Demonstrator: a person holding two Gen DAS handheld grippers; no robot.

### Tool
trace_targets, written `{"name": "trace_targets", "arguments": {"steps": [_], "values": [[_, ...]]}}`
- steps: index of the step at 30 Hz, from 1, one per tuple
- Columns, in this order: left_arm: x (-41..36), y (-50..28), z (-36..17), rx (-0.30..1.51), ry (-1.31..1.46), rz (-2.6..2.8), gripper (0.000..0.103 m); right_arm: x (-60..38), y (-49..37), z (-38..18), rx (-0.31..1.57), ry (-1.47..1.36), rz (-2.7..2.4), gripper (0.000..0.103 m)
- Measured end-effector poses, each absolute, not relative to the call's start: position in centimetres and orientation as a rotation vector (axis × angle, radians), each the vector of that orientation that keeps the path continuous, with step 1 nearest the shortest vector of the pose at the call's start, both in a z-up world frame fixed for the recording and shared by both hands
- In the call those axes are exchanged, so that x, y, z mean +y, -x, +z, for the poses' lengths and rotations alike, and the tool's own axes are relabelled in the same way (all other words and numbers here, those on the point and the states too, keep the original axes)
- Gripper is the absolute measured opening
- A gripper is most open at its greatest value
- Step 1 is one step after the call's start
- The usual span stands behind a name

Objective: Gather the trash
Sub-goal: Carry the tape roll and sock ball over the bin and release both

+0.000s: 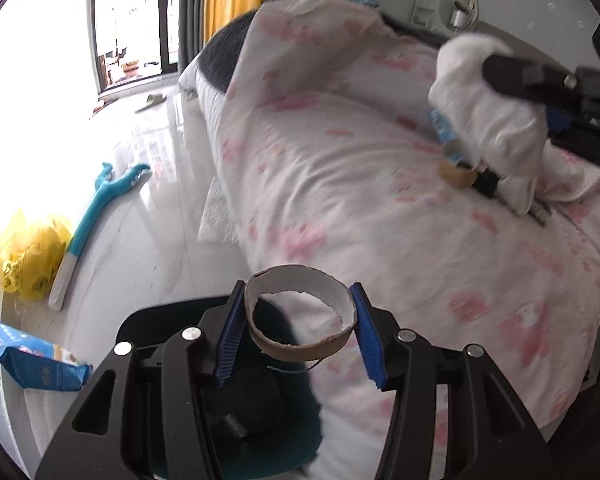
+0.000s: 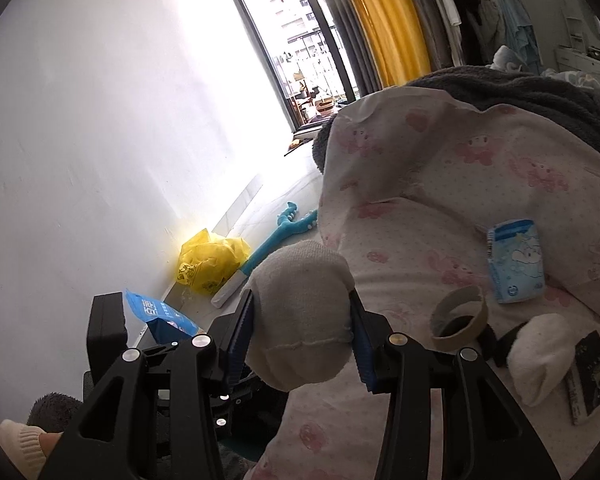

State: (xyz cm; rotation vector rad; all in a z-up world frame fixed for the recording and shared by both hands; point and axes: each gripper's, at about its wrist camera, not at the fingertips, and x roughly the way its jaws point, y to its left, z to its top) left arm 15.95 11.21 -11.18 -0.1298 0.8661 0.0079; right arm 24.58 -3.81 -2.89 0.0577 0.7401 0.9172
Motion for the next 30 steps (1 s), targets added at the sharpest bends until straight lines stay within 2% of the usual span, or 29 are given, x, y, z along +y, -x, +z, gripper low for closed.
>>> {"name": "trace_targets", "arguments": {"steps": [26,28,30], "values": [[21.4,-11.3,-18.6,1.165,0.228,0.134,0.055,9.3,-22.1,-7.7,0.9,0.113,1.019,0.046],[22.0,-10.9,-19.0,1.19,0.247,0.128,0.056,10.1,-21.8,-8.2,0.914,0.129,1.021,0.046],[22.5,-10.4,-19.3,1.208,0.258,0.133,0.064,10.9,-21.7,-9.0,0.934,0.146,1.021,0.046]]}}
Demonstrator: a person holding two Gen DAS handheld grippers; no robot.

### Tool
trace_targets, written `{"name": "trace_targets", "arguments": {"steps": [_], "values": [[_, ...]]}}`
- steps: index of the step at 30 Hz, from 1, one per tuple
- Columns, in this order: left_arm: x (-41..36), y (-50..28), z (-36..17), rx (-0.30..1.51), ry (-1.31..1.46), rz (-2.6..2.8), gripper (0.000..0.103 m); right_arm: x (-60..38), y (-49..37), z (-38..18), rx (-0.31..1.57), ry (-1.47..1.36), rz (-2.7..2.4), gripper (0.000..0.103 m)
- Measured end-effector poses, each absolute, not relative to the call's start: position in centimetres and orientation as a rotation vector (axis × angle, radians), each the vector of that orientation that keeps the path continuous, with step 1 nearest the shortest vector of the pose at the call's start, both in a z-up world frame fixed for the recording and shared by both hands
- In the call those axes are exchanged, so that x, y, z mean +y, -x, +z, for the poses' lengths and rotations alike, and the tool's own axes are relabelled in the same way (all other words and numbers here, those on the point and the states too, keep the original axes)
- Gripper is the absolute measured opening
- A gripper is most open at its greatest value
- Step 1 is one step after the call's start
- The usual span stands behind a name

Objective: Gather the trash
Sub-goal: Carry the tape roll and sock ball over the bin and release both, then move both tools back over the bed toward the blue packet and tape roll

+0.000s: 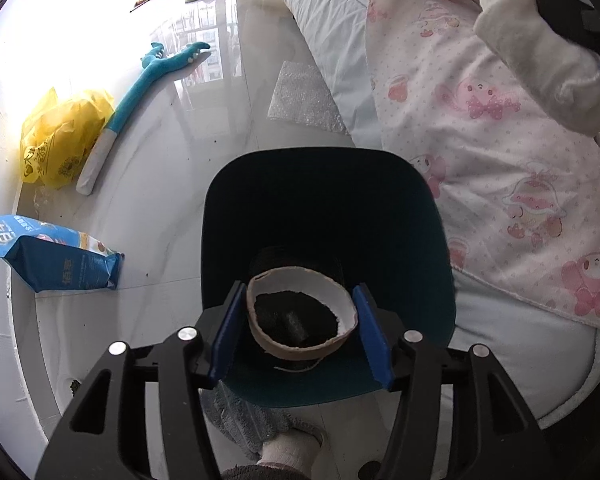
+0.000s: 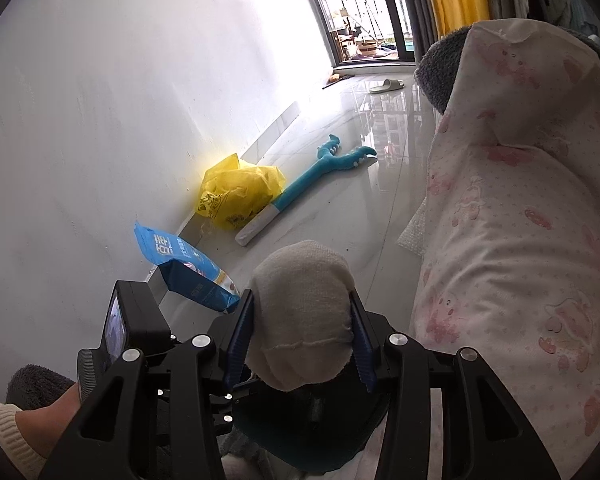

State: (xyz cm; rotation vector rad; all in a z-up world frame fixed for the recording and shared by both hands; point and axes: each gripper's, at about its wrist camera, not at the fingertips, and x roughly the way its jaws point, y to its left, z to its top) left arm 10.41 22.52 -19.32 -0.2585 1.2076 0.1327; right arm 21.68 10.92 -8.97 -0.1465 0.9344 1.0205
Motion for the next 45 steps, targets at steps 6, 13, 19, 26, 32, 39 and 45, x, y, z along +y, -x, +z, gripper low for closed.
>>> {"name": "trace_targets", "arguments": {"steps": [6,13,19,26,32,39,45], "values": [[24.2,-9.1,-18.3,1.175,0.289,0.138,0.073,12.7,-21.1,-12.0,1.002,0.221,1.004,0.046],[25.4,-8.0,-16.2,1.099,0.313,0.151,0.079,14.2,-20.6,-15.0,1.066,0.279,0.973,0.046],[25.7,-7.1,-14.3,1.024,0.294,0.142,0.079,15.7,-20.1,-17.2,1.109,0.324,0.955,0.046],[26.2,-5.6,-11.7,0.872,0.309,0.13,0.084,17.0,-19.9,-19.6,1.178,0.345,0.923,0.046],[26.2,-4.5,-9.4,0.762,0.282,0.127,0.084,18.1,-19.3,-21.5,1.212,0.401,0.898,0.048],[26.3,-4.0,-7.5,0.684,0.251,0.141,0.083,18.0,-19.3,-22.2,1.219,0.445,0.852,0.063],[25.7,-3.6,-4.9,0.594,0.223,0.147,0.083,17.8,-19.0,-20.4,1.16,0.454,0.853,0.071]]}}
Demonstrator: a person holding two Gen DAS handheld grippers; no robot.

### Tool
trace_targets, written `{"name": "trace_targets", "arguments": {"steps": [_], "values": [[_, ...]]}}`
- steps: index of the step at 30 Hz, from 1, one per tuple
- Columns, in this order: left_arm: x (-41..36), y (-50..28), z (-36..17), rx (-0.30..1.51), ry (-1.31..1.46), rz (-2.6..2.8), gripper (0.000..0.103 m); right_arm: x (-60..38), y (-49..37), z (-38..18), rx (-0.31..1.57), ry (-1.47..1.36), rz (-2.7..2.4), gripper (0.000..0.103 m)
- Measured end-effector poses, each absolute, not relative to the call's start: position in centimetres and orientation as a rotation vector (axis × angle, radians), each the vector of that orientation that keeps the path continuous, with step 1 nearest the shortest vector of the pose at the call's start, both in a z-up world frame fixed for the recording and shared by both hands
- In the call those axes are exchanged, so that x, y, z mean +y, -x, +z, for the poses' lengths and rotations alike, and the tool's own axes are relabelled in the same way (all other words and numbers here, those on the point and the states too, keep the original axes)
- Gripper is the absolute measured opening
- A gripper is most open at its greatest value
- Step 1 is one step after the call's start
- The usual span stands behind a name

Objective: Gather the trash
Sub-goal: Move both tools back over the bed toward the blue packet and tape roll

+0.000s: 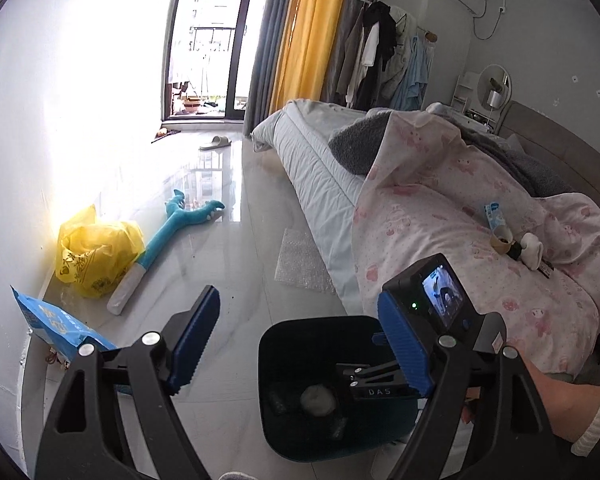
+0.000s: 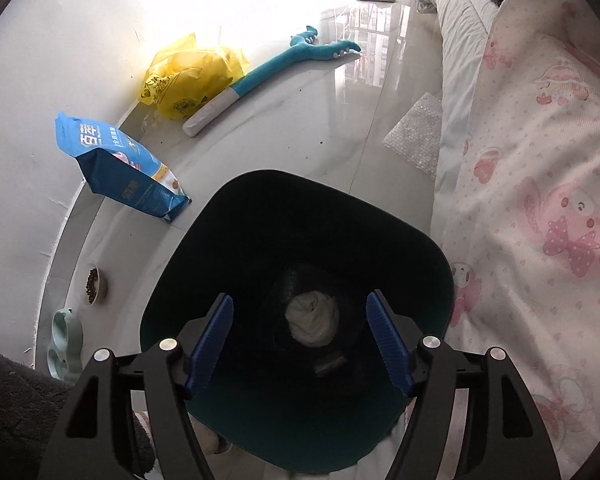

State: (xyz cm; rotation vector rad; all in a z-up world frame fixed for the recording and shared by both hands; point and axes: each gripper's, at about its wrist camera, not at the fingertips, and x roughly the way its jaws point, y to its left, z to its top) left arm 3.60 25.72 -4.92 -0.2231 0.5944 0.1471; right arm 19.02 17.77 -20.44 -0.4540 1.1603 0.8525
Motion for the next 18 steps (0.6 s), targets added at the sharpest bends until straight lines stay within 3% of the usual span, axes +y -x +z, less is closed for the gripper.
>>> {"name": "trace_targets", "arguments": {"steps": [18], "values": [[21.5,-5.8,-0.1,0.462,0.2,0.081,0.086,11.0,-19.9,-10.2,0.854,0.3,0.908,0.077]]}}
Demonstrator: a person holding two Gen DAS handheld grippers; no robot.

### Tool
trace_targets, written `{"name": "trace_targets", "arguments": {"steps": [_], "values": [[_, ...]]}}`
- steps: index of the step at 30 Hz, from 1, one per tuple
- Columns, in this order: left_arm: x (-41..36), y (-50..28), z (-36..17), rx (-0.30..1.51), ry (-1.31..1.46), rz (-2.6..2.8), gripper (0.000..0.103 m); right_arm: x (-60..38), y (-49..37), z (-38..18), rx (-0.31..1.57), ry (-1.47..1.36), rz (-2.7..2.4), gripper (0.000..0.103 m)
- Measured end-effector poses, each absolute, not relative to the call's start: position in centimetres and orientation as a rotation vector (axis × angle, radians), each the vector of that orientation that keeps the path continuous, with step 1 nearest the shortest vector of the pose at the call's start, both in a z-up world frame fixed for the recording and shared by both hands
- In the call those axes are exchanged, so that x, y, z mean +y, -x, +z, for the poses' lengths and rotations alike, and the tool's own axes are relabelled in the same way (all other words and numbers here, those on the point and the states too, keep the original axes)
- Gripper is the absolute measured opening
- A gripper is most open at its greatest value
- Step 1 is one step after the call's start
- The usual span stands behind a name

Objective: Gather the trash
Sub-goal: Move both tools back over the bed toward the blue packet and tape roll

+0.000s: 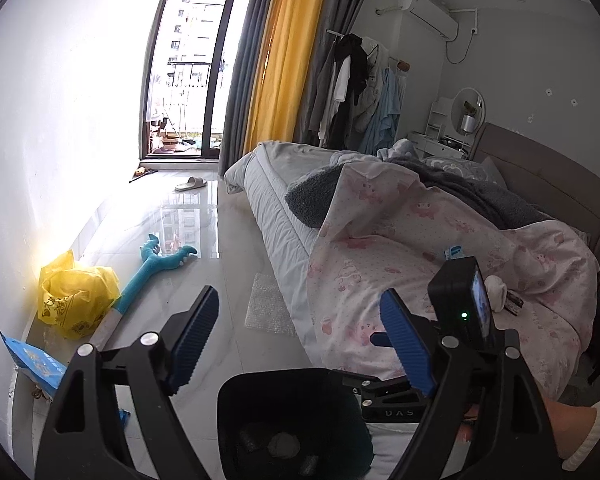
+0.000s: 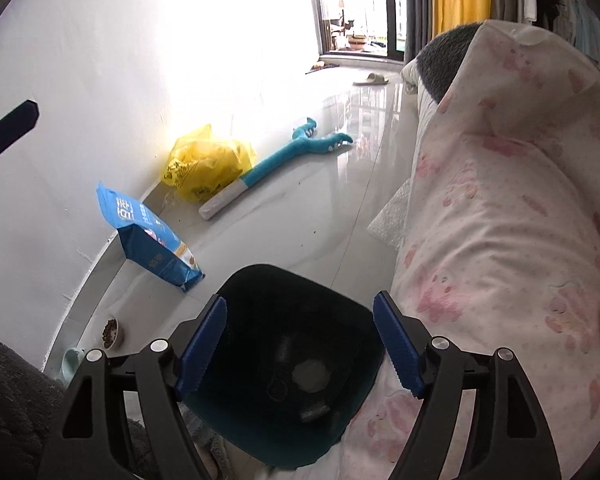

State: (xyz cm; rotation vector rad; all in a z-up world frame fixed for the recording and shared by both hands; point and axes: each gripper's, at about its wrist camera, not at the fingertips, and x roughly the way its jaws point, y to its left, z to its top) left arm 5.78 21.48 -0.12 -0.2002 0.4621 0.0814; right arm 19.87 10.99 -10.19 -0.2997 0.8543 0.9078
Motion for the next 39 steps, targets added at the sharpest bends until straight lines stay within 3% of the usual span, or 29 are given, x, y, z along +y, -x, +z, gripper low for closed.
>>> {"name": "trace_targets", "arguments": {"steps": [6,18,39], "values": [[19.4,-6.9,1.3,0.422,0.201,0.055,0.093,6.9,-21.8,-7.8,0.778,0.258,0.877,0.078],[14.4,-12.6,0.8,0.465,0.153,-0.042,0.094,-2.2,-25.7,-4.7,0.642,0.216,0.738,0.083],[9.5,-20.2,-3.2,0.596,0.221,-0.108,0.094,-11.2,-29.8,-5.4,0.656,0.155,0.668,0.083]]}}
